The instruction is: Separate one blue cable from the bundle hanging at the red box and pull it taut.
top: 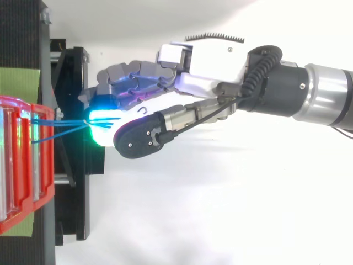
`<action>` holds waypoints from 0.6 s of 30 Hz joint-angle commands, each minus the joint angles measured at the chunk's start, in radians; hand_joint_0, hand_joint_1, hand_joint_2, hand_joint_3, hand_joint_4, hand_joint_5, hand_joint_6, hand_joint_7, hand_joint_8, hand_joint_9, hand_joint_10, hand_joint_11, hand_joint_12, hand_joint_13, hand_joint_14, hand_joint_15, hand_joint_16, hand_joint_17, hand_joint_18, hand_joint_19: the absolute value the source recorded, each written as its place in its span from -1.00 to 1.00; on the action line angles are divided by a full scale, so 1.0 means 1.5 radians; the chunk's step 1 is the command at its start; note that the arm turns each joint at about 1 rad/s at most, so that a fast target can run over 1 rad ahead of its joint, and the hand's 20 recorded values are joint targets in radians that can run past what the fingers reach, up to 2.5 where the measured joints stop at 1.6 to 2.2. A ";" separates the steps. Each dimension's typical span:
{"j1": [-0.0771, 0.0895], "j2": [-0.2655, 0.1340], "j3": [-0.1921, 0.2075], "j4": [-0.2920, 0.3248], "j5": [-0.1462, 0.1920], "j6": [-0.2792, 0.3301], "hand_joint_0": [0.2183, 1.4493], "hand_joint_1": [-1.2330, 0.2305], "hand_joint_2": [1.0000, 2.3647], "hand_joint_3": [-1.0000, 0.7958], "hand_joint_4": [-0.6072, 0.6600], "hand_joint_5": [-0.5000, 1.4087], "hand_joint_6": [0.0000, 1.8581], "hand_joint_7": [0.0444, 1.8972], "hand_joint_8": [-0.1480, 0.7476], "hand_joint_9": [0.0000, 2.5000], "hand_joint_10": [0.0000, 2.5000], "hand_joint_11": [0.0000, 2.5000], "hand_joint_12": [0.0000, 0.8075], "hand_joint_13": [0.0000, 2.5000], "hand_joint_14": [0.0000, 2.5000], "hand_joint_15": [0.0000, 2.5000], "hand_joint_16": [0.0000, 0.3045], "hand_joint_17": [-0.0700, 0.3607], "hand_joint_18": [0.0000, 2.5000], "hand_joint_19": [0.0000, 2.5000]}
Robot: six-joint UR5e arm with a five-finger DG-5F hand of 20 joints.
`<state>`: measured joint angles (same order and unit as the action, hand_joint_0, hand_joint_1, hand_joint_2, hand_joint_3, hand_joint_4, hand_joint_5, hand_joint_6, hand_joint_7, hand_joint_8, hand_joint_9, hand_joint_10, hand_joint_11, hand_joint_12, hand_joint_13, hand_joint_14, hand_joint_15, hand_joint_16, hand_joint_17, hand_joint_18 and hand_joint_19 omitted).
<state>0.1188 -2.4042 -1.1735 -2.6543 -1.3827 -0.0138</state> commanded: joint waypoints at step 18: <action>-0.011 0.035 0.000 -0.061 -0.004 -0.009 -0.43 0.02 -0.98 -0.33 0.21 -0.63 -0.26 0.24 -0.01 -0.63 -1.00 -1.00 -0.23 -0.56 -1.00 -0.91 -0.72 -0.23 -0.69 -0.65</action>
<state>0.1048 -2.3593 -1.1736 -2.7333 -1.3881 -0.0246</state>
